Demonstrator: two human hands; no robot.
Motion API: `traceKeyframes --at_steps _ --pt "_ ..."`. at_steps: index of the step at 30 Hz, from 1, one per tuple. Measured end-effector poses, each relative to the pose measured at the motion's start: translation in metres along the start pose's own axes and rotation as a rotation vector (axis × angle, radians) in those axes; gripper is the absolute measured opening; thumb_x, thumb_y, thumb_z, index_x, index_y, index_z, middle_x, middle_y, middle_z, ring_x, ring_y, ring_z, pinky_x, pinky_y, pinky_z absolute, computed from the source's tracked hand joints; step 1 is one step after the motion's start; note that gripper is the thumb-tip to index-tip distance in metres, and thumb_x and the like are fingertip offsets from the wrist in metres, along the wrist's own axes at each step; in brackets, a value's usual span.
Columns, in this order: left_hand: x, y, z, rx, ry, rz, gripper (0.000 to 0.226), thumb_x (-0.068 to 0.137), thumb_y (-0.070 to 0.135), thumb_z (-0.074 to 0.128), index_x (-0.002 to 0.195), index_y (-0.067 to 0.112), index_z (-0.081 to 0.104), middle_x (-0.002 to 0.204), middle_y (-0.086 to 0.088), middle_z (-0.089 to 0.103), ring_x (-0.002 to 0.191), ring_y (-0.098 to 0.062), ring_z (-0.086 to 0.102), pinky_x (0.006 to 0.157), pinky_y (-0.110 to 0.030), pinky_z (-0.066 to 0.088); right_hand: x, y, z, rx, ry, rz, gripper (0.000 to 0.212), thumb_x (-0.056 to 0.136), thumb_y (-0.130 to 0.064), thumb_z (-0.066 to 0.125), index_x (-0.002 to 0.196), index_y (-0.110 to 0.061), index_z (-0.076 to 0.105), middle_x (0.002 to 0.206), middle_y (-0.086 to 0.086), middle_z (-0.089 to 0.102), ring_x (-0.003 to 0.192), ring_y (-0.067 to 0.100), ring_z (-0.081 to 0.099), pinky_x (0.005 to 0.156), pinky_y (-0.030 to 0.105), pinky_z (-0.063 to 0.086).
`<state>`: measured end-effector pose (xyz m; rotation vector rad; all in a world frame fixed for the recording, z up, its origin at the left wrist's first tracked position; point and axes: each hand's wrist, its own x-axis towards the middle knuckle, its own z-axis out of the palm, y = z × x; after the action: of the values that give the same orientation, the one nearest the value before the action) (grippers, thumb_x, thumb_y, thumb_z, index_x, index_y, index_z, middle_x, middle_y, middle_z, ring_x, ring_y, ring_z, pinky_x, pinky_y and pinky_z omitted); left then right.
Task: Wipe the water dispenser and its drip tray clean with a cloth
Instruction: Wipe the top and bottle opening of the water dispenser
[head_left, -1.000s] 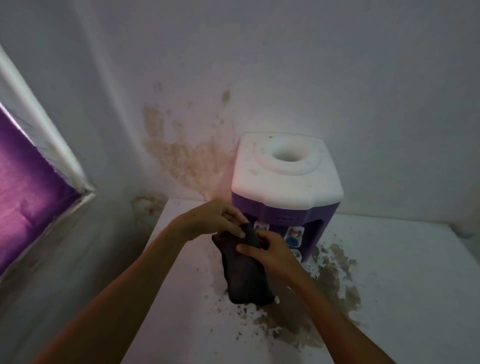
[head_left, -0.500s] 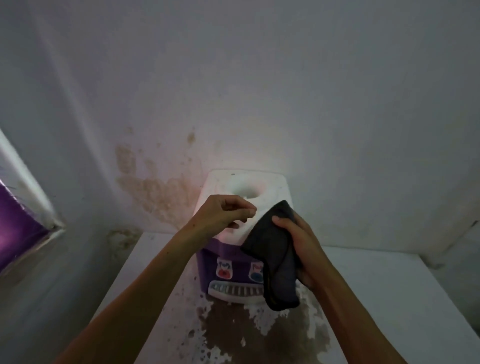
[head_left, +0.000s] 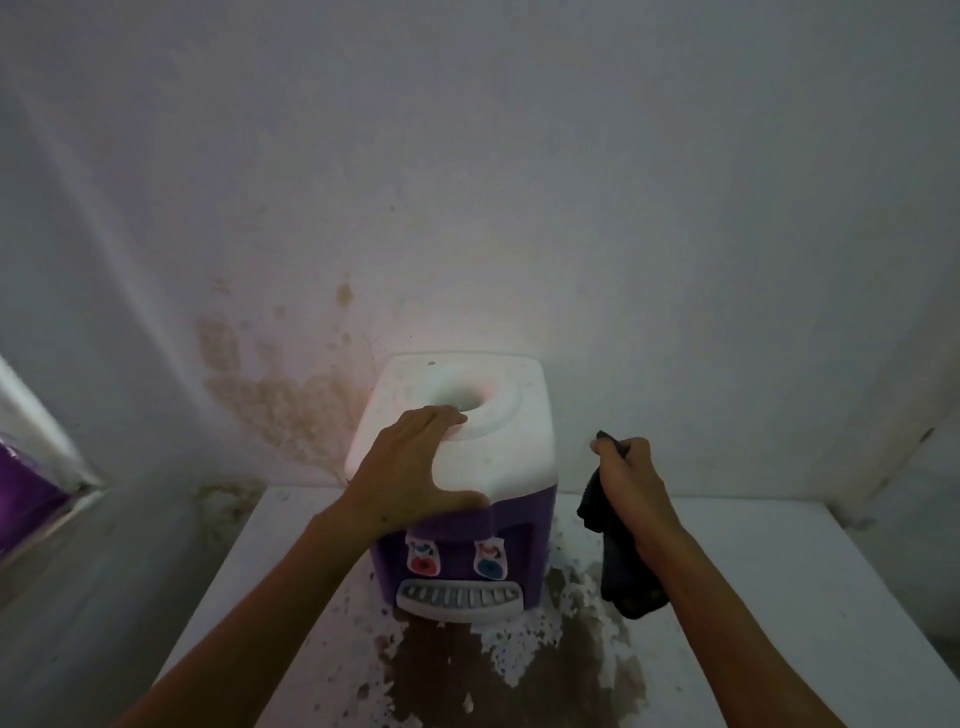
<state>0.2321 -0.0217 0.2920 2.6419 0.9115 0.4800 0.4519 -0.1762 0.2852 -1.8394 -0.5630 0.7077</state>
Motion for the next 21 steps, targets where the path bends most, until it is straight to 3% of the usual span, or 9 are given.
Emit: traceKeyframes --at_steps 3,5,8,15,17,19,21 --pt "0.01 -0.01 0.003 0.091 -0.056 0.026 0.12 0.057 0.092 0.062 0.154 0.029 0.031 0.163 0.009 0.027 0.148 -0.015 0.026 0.125 -0.046 0.02 -0.002 -0.007 0.016 -0.089 0.013 -0.144 0.027 0.104 -0.042 0.041 0.109 -0.016 0.047 0.103 0.007 0.062 0.088 0.019 0.062 0.064 0.029 0.045" --pt "0.014 -0.018 0.001 0.115 -0.084 0.026 0.122 0.057 0.092 0.061 0.156 0.029 0.027 0.164 0.007 0.024 0.15 -0.017 0.022 0.126 -0.051 0.014 -0.002 -0.009 0.028 -0.194 0.027 -0.303 0.016 0.103 -0.029 0.047 0.112 -0.017 0.05 0.109 0.004 0.059 0.092 0.014 0.058 0.068 0.021 0.043" --pt "0.018 -0.029 -0.005 0.125 -0.087 0.03 0.119 0.06 0.088 0.066 0.155 0.029 0.026 0.163 0.008 0.025 0.15 -0.016 0.023 0.126 -0.053 0.009 0.002 -0.011 0.039 -0.272 0.062 -0.446 0.018 0.1 -0.02 0.054 0.117 -0.017 0.058 0.11 0.0 0.059 0.097 0.01 0.057 0.075 0.01 0.039" --pt "0.016 -0.044 -0.003 0.077 -0.095 0.053 0.114 0.062 0.085 0.068 0.154 0.031 0.027 0.159 0.011 0.032 0.145 -0.015 0.03 0.126 -0.052 0.009 0.0 -0.016 0.063 -0.338 0.13 -0.66 0.024 0.097 -0.017 0.065 0.118 -0.025 0.074 0.102 -0.015 0.069 0.09 -0.001 0.06 0.084 0.003 0.041" --pt "0.017 -0.045 -0.002 0.081 -0.083 0.07 0.114 0.061 0.087 0.065 0.154 0.031 0.028 0.157 0.011 0.033 0.143 -0.015 0.031 0.126 -0.051 0.008 0.0 -0.016 0.068 -0.379 0.134 -0.699 0.025 0.097 -0.02 0.065 0.119 -0.028 0.074 0.105 -0.016 0.071 0.093 0.0 0.062 0.088 0.008 0.044" --pt "0.018 -0.049 -0.001 0.077 -0.071 0.084 0.115 0.06 0.089 0.061 0.153 0.03 0.03 0.156 0.011 0.035 0.141 -0.015 0.034 0.126 -0.052 0.009 0.004 -0.017 0.075 -0.444 0.141 -0.718 0.027 0.098 -0.026 0.064 0.124 -0.027 0.071 0.109 -0.008 0.073 0.098 0.009 0.064 0.093 0.025 0.051" --pt "0.018 -0.051 0.002 0.066 -0.056 0.098 0.115 0.059 0.091 0.058 0.152 0.03 0.031 0.155 0.011 0.037 0.14 -0.016 0.035 0.125 -0.053 0.011 0.005 -0.021 0.08 -0.487 0.138 -0.725 0.029 0.099 -0.03 0.062 0.127 -0.027 0.067 0.109 -0.005 0.072 0.098 0.013 0.063 0.092 0.031 0.051"
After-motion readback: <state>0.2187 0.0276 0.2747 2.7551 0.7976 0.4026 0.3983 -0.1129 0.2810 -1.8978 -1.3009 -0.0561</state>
